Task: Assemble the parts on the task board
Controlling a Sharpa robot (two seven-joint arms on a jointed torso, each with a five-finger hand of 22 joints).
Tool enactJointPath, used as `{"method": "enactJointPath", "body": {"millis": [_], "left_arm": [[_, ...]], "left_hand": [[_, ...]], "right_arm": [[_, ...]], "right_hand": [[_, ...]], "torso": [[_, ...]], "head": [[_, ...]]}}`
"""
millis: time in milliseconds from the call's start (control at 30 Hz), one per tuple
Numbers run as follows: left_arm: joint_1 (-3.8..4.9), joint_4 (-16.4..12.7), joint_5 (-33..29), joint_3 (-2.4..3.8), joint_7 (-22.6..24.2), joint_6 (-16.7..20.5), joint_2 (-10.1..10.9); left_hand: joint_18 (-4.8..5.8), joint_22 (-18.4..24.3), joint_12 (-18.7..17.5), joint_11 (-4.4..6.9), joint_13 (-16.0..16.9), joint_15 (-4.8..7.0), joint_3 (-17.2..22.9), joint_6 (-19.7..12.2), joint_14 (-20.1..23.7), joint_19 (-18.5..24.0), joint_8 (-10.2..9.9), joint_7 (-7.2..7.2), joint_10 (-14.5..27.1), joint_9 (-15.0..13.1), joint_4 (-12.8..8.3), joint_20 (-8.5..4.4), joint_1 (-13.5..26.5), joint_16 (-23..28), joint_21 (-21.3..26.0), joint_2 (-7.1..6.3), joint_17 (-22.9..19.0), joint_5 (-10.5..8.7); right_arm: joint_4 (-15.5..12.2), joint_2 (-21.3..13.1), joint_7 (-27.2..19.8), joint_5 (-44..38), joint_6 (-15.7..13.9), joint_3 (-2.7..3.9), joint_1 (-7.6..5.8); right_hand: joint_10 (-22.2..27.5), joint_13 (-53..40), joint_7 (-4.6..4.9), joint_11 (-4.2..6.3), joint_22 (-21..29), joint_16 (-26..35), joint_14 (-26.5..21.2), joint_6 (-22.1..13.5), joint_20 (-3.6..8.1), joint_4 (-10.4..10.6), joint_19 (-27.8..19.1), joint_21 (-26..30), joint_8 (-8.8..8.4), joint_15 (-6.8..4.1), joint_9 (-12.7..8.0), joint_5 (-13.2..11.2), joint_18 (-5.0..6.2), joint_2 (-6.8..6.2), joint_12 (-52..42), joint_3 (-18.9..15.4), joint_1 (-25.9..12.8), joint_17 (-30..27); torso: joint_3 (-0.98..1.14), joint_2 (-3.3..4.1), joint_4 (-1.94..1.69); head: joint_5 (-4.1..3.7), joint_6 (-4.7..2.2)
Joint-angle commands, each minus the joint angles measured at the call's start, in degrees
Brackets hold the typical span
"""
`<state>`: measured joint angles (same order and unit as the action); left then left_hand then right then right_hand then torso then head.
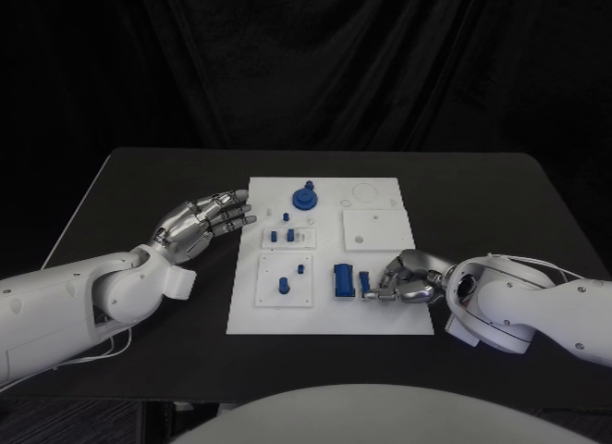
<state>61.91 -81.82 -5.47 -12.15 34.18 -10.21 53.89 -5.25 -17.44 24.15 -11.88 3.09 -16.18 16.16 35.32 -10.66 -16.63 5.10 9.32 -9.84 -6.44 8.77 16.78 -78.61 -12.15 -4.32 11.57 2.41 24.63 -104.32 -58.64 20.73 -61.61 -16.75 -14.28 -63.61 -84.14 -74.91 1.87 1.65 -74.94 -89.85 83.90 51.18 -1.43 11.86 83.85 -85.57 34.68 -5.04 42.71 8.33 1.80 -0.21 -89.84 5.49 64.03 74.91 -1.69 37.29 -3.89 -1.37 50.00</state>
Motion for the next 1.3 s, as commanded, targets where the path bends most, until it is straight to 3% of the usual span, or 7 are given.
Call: {"method": "enactJointPath", "body": {"millis": [33,267,533,833,1100,1300], "left_arm": [[-0.09,-0.1,-0.2,0.05,0.4,-0.9,-0.1],[-0.11,0.0,-0.2,0.05,0.4,-0.9,-0.1],[-0.14,0.0,-0.2,0.05,0.4,-0.9,-0.1],[-0.18,0.0,-0.2,0.05,0.5,-0.9,-0.1],[-0.19,-1.3,-0.2,0.07,1.8,0.4,1.0],[-0.11,-3.3,-0.2,0.08,3.2,2.3,2.2]], "left_hand": [[1.06,0.1,0.3,-0.25,0.1,-0.18,0.4,0.1,-0.1,-0.3,0.2,0.13,-0.3,0.0,0.0,-0.04,0.7,-0.2,-0.4,-0.01,0.1,0.29],[1.06,0.1,0.3,-0.25,0.1,-0.18,0.4,0.1,-0.1,-0.3,0.2,0.13,-0.3,0.0,0.0,-0.04,0.7,-0.2,-0.4,-0.01,0.1,0.29],[1.06,0.1,0.3,-0.25,0.1,-0.18,0.4,0.1,-0.1,-0.3,0.2,0.13,-0.3,0.0,0.0,-0.04,0.7,-0.2,-0.4,-0.01,0.1,0.29],[1.06,0.1,0.3,-0.25,0.1,-0.18,0.4,0.1,-0.1,-0.3,0.2,0.13,-0.3,0.0,0.0,-0.04,0.7,-0.2,-0.4,-0.01,0.1,0.29],[1.09,0.0,0.9,-0.73,0.2,-0.24,1.1,1.0,-0.4,-0.4,0.5,0.24,-0.7,-0.2,-0.2,-0.05,0.9,-0.7,-0.4,-0.27,0.1,0.67],[1.09,0.0,1.6,-1.22,0.2,-0.25,1.8,2.3,-0.8,-0.7,1.0,0.33,-1.5,-0.5,-0.5,-0.05,1.1,-1.3,-0.6,-0.80,0.2,1.56]], "right_arm": [[0.2,0.2,1.8,-0.4,0.7,0.00,0.14],[0.8,0.7,2.4,-0.4,1.9,0.01,0.15],[1.2,1.4,3.0,-0.9,4.0,0.01,0.20],[1.3,1.7,2.8,-1.4,4.5,0.01,0.27],[0.4,-0.3,0.1,-2.7,0.6,0.08,0.22],[-0.2,-2.2,-6.5,-1.2,-6.6,0.13,-1.48]], "right_hand": [[-5.9,-15.1,-0.18,0.49,-13.1,-0.1,6.1,-0.3,0.45,-0.5,3.8,0.4,0.43,-0.42,0.1,0.2,-0.32,0.23,-0.2,0.1,0.9,15.1],[-5.9,-15.1,-0.90,1.09,-13.1,-0.1,6.1,0.8,0.81,-1.6,3.8,0.5,1.66,-0.88,0.7,0.6,-0.31,1.29,-0.2,0.6,2.8,15.1],[-5.9,-15.1,-1.53,1.73,-13.1,-0.1,6.1,1.0,1.44,-4.8,3.8,0.5,3.35,-1.47,2.1,-0.1,-0.31,0.54,-0.2,1.0,6.8,15.1],[-5.9,-15.1,-1.55,1.76,-13.1,-0.1,6.1,0.5,1.55,-5.4,3.8,0.6,4.52,-1.56,3.2,-1.8,-0.31,-0.25,-0.2,0.3,7.2,15.1],[-5.9,-15.1,-1.45,1.69,-13.1,-0.1,6.1,0.1,1.54,-5.3,3.8,0.5,6.10,-1.50,4.4,-5.3,-0.34,-1.46,-0.2,-1.7,6.6,15.1],[-5.9,-15.1,-1.48,1.71,-13.1,-0.1,6.1,0.3,1.58,-2.7,3.8,0.5,7.71,-1.50,5.6,-5.5,-0.35,-2.89,-0.2,-5.1,3.0,15.0]], "torso": [[-0.01,-0.03,0.00],[0.01,-0.01,-0.04],[0.01,0.03,-0.04],[0.05,0.04,-0.05],[0.04,0.01,-0.03],[0.10,-0.17,0.05]], "head": [[0.03,0.00],[0.02,0.00],[-0.01,0.00],[-0.03,0.00],[0.25,0.00],[-0.14,0.00]]}}
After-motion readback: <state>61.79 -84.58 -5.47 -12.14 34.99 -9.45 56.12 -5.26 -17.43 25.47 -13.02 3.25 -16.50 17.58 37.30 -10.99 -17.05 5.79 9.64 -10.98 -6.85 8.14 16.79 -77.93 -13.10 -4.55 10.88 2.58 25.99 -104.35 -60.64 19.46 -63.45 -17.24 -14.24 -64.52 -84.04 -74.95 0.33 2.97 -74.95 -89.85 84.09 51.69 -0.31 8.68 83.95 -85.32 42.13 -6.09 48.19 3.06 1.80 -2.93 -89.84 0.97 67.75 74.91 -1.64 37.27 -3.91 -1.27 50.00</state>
